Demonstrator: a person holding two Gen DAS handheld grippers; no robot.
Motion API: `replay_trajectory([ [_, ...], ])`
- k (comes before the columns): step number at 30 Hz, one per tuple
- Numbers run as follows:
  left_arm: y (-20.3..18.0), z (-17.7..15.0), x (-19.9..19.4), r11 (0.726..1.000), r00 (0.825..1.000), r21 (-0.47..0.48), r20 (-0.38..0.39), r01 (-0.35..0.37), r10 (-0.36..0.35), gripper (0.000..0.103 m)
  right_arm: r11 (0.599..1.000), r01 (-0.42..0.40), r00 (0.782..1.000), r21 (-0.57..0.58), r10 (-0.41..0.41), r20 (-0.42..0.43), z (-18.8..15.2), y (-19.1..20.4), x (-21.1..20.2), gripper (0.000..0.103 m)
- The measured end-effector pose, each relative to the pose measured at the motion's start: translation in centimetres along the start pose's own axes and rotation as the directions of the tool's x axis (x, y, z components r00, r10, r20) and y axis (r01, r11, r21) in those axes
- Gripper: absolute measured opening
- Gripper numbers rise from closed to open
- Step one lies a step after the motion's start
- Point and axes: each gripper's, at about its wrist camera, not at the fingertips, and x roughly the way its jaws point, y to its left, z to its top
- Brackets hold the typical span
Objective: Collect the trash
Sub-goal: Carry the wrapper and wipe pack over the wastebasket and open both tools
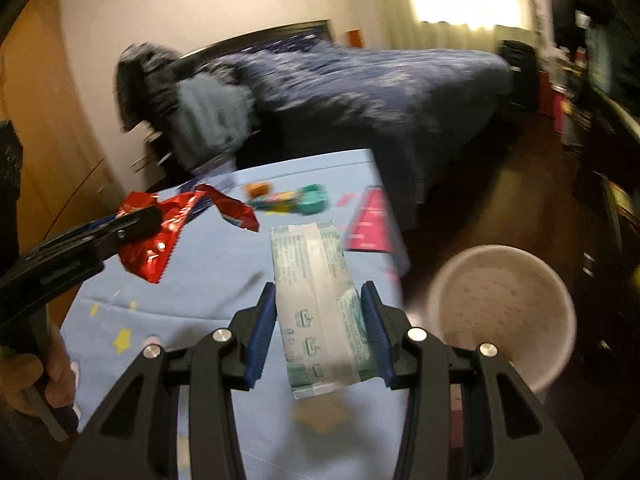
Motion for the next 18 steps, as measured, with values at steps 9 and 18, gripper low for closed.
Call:
replay_trajectory([
  [9,-8.6,1.5,4.0,0.980,0.989,0.132,-0.039,0.146,-0.142,0.036,0.961,0.205,0.978,0.185,-0.209,0.001,-2.2,-9.9,-2.2,0.044],
  [18,-16.8,2.5,9.6,0.931,0.957,0.230,-0.123,0.284,-0.262,0.036,0.920,0.297,0.954,0.255,-0.295,-0.049,-2.9,-15.6,0.7,0.044],
])
